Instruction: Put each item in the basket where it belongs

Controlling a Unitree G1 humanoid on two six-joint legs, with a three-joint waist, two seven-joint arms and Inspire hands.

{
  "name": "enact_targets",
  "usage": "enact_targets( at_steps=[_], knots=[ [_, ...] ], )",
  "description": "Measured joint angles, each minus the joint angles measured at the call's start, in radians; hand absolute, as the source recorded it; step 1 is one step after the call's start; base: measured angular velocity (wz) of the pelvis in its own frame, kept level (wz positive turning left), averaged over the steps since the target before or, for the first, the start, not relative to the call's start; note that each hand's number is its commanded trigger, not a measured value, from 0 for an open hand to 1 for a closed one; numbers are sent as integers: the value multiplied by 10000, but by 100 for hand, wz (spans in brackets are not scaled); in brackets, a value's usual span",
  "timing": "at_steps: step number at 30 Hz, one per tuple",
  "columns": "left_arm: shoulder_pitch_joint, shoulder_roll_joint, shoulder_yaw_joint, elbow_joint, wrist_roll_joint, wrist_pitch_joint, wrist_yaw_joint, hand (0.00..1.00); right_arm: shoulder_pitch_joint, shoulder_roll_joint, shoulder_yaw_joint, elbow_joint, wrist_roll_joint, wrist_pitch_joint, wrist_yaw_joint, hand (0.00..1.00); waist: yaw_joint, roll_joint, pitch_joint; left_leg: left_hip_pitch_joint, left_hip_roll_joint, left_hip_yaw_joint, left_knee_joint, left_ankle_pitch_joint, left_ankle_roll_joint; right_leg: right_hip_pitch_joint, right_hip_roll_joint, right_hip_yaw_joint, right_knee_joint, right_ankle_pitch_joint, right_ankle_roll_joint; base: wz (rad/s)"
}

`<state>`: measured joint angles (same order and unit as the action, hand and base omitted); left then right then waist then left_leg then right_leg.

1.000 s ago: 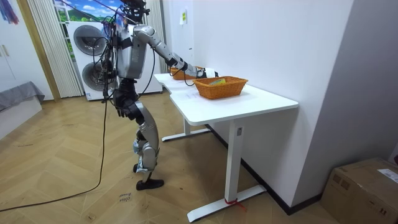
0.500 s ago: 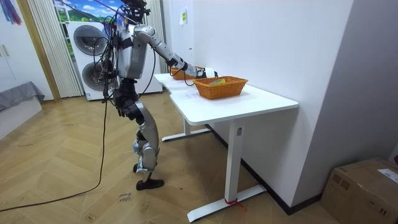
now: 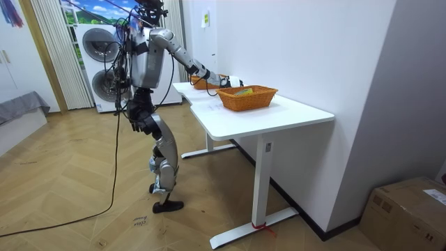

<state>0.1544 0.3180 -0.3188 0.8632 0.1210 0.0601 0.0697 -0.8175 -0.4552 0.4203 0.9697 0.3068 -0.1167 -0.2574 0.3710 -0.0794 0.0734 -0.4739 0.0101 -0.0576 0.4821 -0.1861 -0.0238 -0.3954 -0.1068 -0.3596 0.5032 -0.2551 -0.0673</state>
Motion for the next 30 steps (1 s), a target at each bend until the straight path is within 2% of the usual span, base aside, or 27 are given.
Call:
enact_targets(
  at_steps=[4,5,6,7,16,20,24,30],
  knots=[
    [-1,1,0,-14,0,0,-1,0,0,-23,114,2,0,0,66,0,0,-15,7,0,-2,1,0,0,0,1,-4,2,2,-1,2,0],
    [-2,1,4,-14,1,0,-3,0,0,-47,144,1,-7,0,98,31,0,-29,14,1,-3,2,1,0,0,0,-5,6,7,-1,2,0],
    [-18,4,10,-10,2,1,-9,0,0,-68,201,0,-26,0,111,85,0,-50,26,2,-1,7,9,0,0,-1,-7,6,19,-3,1,0],
    [-35,4,10,-8,1,1,-15,0,0,-74,215,1,-31,1,119,100,1,-57,30,-2,0,8,17,0,0,-1,-7,3,20,-4,-1,0],
    [-87,3,8,7,4,45,-187,0,-2,-482,367,14,-424,123,298,100,259,-109,39,-1,8,5,46,5,-7,-1,-9,-6,54,-6,-8,0],
    [-95,14,11,-14,16,49,-213,0,-8,-712,398,12,-408,159,345,100,368,-203,26,-1,13,5,32,8,-12,-5,-2,-3,46,-9,-13,0],
    [-104,27,14,-10,18,48,-300,0,-8,-700,497,12,-415,215,370,100,389,-353,30,7,36,7,32,7,-14,17,26,-5,0,0,-25,0],
    [-99,49,11,4,15,49,-432,0,-15,-667,517,49,-384,215,381,100,471,-383,46,121,39,1,19,-5,-30,131,41,-13,-30,-1,-22,0]
  ],
)
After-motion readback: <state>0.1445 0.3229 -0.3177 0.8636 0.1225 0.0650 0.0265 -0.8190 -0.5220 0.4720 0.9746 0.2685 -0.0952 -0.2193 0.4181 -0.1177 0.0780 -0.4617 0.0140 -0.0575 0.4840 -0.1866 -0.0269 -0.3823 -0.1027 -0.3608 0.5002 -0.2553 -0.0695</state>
